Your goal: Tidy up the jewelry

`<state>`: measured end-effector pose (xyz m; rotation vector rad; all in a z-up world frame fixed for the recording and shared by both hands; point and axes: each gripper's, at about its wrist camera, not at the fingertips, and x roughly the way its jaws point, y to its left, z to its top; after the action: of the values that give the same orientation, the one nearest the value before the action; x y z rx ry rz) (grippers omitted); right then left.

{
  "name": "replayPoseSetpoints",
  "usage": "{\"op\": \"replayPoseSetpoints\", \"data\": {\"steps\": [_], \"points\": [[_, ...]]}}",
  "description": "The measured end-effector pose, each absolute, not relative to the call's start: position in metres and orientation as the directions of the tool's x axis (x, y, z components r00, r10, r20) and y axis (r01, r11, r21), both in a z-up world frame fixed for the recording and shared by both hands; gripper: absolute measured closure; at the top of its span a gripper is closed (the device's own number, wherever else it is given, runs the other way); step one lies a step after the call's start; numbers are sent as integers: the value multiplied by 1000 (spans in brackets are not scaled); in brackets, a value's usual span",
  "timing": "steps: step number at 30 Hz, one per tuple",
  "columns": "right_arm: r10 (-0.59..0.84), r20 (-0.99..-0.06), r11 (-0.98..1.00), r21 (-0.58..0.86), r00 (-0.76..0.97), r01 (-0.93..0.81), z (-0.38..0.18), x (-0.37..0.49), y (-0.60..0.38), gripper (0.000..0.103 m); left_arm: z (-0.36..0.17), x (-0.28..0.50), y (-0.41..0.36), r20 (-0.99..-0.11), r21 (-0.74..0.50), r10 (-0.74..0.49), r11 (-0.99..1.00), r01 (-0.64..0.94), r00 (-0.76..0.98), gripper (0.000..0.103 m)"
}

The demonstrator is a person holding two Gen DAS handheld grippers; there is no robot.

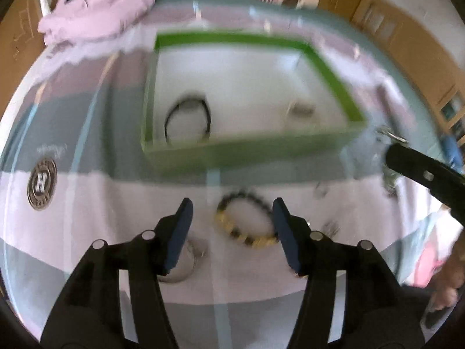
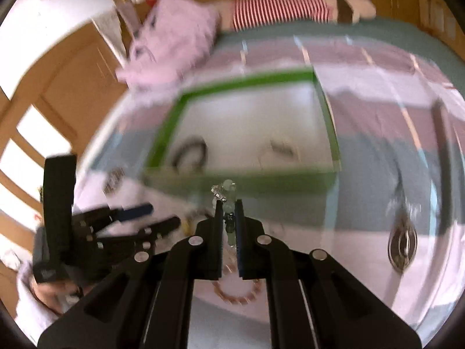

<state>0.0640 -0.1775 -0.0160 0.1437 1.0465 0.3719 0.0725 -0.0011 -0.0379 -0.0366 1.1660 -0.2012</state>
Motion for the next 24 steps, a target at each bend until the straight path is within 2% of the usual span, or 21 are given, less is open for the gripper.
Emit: {"op": "replayPoseSetpoints", "data": {"steps": [4,10,12,13,14,18,24], "points": [[323,-865,946,278,385,-168,-42,69,-193,96,-69,79,-2,-946,-131,-150,988,85,286,45],[327,-864,943,276,384,-184,-43,67,-190,96,-91,95,-9,-963,-74,-82,996,39,257,43],[331,-861,942,276,387,-191,-42,65,-190,96,-90,94,-12,-960,-33,-43,999,39,277,60],[333,-859,941,277,389,-193,-41,65,-189,96,-88,93,-13,-954,-24,-35,999,40,297,89],[336,-856,940,280,392,-194,-37,64,-192,96,-88,92,-13,-954,-34,-46,998,43,297,92],[346,-837,937,282,424,-208,-27,63,-193,96,-69,87,-6,-936,-70,-79,997,41,344,93],[392,-743,920,300,542,-254,11,59,-191,96,15,63,3,-798,-158,-196,981,117,569,93]]}}
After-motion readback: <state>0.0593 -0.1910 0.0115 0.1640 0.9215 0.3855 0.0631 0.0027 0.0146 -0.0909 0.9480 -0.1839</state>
